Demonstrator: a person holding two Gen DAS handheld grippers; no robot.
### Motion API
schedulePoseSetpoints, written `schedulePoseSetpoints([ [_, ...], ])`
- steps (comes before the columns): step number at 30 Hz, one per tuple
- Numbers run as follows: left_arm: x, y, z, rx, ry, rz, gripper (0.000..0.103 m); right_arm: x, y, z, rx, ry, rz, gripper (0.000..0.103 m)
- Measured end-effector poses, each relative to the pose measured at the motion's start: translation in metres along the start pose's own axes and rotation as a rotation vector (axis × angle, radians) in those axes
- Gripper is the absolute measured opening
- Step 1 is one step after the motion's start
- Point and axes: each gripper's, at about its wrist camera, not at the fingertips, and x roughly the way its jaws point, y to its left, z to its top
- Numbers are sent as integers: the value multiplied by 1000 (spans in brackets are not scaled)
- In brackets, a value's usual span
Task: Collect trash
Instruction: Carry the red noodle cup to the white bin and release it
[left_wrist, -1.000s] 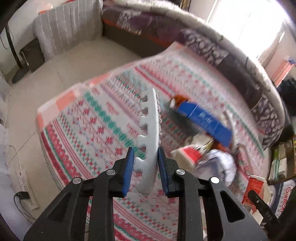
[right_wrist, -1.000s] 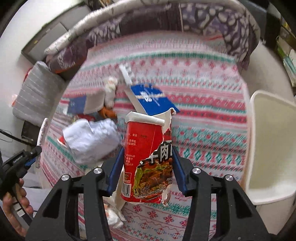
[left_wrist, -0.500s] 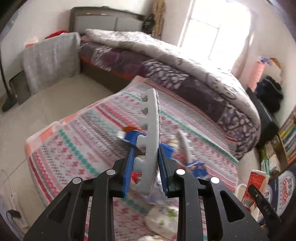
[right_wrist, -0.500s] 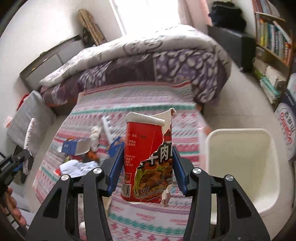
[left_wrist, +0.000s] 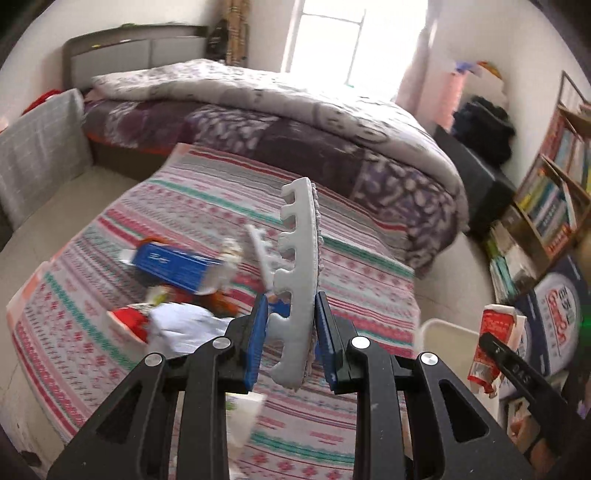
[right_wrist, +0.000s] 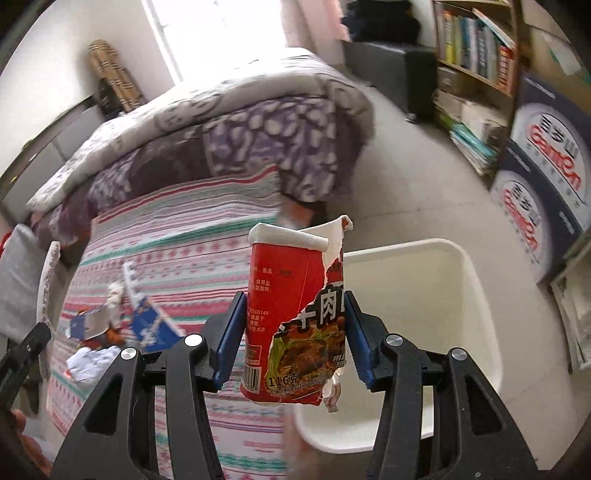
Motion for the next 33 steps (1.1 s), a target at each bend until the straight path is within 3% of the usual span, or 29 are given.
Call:
schedulePoseSetpoints([
  [9, 20, -59, -19, 89, 65, -103, 27, 4, -52, 6, 69, 37, -99, 51],
  [13, 25, -90, -29, 145, 89, -146, 27, -2, -71, 10, 102, 13, -146, 70],
  [17, 31, -115, -41, 191, 117, -175, 27, -10, -90, 14, 137, -20, -175, 77],
  [30, 44, -192, -75, 324, 205, -263, 27, -29, -145, 24, 269, -83, -223, 84],
  [33, 48, -207, -82, 328, 234, -338, 29, -32, -156, 25, 297, -91, -230, 85],
])
